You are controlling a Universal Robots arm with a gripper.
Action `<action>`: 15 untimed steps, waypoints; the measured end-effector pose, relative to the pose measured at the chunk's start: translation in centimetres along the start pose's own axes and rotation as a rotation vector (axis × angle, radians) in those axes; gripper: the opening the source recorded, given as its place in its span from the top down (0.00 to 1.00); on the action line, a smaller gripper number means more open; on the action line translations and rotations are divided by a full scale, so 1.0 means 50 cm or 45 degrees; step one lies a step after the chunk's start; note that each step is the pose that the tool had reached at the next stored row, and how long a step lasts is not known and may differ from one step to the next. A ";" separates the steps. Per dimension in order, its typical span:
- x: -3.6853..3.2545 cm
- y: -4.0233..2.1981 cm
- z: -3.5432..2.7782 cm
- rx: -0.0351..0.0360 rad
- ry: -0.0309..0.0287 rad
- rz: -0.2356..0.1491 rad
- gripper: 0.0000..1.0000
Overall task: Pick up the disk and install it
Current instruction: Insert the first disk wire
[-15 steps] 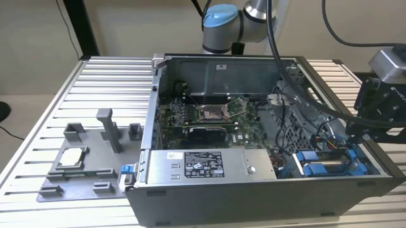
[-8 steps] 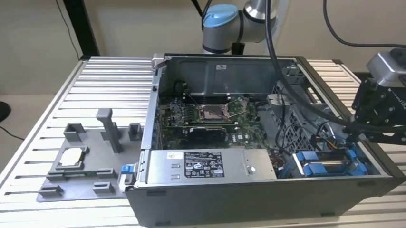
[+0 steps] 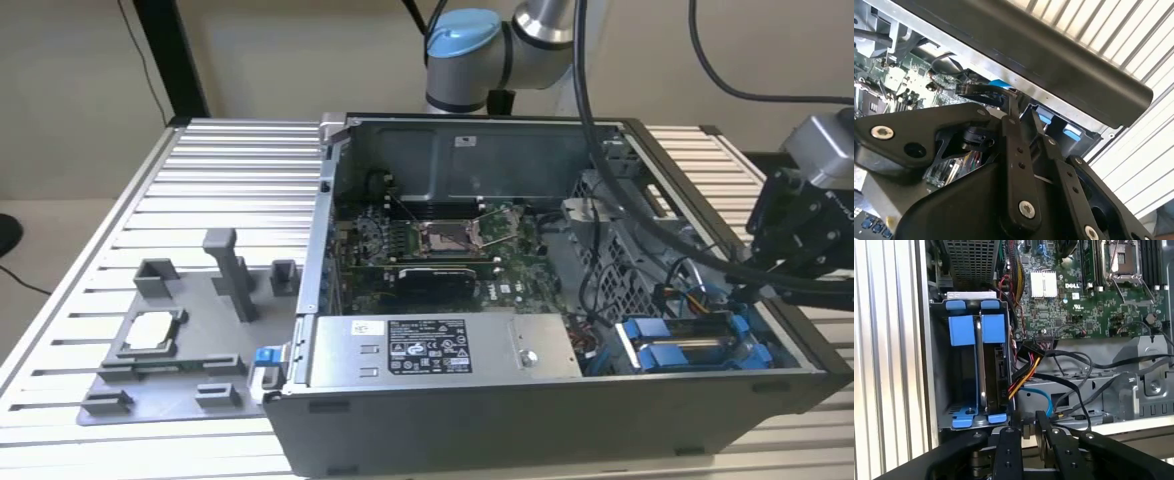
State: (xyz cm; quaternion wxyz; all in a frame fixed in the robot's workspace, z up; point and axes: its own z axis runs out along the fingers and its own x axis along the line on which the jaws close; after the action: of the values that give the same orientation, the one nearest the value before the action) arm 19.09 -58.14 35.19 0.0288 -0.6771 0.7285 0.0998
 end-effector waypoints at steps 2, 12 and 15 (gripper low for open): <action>0.001 -0.001 0.004 -0.0013 0.0000 0.000 0.00; 0.002 -0.001 0.010 -0.0043 -0.0337 -0.003 0.00; 0.002 -0.001 0.011 -0.0045 -0.0359 -0.003 0.00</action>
State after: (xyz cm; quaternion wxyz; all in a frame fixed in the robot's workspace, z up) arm 19.11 -58.16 34.64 0.0381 -0.6766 0.7270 0.1106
